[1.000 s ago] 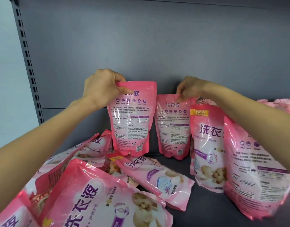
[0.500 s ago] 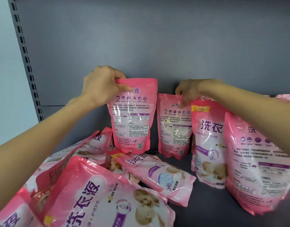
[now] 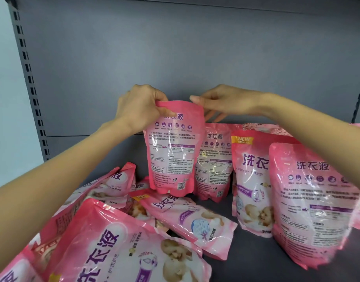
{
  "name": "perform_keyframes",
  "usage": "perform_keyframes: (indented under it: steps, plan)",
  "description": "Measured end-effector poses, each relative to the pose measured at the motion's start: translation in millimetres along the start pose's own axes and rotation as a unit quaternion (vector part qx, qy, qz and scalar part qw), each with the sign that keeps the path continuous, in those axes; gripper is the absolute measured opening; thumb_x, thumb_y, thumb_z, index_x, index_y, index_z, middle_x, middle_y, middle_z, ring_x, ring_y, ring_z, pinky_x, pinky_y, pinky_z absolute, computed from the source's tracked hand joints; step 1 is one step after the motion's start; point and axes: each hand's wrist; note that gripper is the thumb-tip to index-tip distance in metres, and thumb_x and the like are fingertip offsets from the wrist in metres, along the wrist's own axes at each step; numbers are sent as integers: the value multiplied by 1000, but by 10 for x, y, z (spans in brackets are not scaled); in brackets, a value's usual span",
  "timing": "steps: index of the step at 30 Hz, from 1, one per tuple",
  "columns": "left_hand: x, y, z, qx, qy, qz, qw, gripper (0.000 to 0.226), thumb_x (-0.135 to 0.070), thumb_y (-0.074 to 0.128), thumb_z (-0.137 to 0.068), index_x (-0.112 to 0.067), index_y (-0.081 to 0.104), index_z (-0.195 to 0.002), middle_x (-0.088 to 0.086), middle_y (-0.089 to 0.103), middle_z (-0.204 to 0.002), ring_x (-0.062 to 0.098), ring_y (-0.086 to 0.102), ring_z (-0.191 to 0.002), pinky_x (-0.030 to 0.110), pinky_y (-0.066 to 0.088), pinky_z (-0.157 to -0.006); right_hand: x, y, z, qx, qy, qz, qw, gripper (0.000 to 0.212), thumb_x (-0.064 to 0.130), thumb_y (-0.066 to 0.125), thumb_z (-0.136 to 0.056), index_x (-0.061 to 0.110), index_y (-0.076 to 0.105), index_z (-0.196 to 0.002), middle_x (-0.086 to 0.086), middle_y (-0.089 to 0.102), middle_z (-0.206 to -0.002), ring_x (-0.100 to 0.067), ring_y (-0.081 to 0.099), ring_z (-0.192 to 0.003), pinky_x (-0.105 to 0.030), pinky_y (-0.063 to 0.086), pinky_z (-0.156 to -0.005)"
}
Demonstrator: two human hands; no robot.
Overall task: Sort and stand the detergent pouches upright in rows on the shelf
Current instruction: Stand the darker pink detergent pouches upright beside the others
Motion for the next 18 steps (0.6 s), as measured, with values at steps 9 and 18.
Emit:
perform_keyframes:
  steps: [9,18]
  plan:
    - [-163,189,-46,28,2,37,999,18,-44,76,-68,-28,68,-73,-13,59,-63,14,55,-72,25,34,-58,-212,2,141,-68,-34,-33,997,16,19,69,-82,5,67,-89,-9,72,-83,-4,64,-64,-16,54,-64]
    - [-24,215,-99,234,36,132,962,4,-10,71,-79,-10,70,-83,-3,66,-71,-3,54,-55,20,48,-64,-363,33,140,-120,-32,52,991,7,8,74,-78,10,68,-76,6,63,-60,4,50,-44,-8,40,-49]
Point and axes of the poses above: each hand's wrist, its own z-axis away from the middle knuckle, its own y-axis out of the palm, x = y × z
